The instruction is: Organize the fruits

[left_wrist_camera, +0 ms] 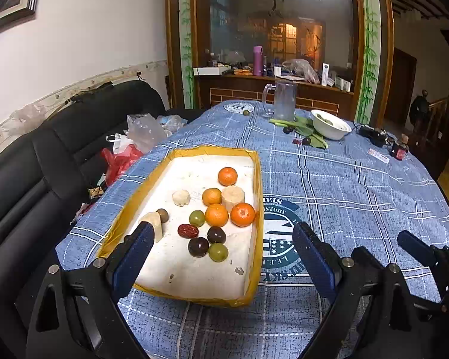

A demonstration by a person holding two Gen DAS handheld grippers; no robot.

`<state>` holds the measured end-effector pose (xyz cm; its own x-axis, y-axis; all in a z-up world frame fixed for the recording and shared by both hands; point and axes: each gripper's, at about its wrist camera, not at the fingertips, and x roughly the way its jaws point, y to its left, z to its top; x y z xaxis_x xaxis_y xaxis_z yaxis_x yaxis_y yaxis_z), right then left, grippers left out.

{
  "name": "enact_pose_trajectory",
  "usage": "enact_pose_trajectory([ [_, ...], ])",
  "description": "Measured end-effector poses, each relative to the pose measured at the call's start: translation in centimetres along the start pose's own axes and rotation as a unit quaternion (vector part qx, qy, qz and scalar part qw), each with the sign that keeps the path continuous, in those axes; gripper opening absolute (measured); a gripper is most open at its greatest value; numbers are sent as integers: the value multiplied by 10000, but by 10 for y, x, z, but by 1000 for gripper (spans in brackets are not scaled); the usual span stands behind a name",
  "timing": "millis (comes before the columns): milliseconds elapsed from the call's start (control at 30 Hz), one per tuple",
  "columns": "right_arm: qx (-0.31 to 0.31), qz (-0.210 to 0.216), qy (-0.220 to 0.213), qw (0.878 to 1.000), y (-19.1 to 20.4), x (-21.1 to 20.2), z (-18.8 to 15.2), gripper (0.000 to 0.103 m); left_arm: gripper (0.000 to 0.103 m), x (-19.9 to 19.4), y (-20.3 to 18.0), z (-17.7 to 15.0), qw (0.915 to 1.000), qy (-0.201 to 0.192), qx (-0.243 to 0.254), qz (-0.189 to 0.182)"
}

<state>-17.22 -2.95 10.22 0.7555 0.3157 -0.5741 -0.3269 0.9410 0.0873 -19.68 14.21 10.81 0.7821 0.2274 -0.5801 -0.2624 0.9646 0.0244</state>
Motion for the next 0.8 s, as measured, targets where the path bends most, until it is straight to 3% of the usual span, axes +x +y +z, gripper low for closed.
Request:
enact_pose_trajectory([
  [133,-48,-9,-45,10000,5,-5,-2,80,93,-12,3,-2,9997,-238,-48,77],
  [233,-81,-39,-117,9999,7,-10,-3,80,95,-30,6,-2,9965,-719,-110,411],
  [267,-90,-47,-148,9998,8,-12,-3,80,103,-39,7,-3,9931,-986,-130,623],
  [333,-117,-44,-207,9997,10,-16,-3,81,103,-59,7,-4,9815,-1571,-179,1078],
  [367,-133,-40,-235,9996,11,-18,-3,81,103,-71,6,-6,9749,-1904,-172,1144],
  [433,-150,-25,-288,9995,14,-21,-3,82,103,-81,8,-8,9725,-2171,-117,840],
  [500,-162,10,-307,9994,16,-22,-4,82,103,-83,9,-12,9765,-2137,-54,268],
  [533,-184,18,-309,9994,17,-22,-5,82,103,-81,8,-15,9790,-2022,-75,243],
  [667,-234,34,-308,9992,21,-23,-8,82,103,-66,-6,-18,9845,-1656,149,550],
  [800,-268,26,-287,9992,22,-22,-12,83,103,-58,-8,-21,9883,-1401,109,598],
])
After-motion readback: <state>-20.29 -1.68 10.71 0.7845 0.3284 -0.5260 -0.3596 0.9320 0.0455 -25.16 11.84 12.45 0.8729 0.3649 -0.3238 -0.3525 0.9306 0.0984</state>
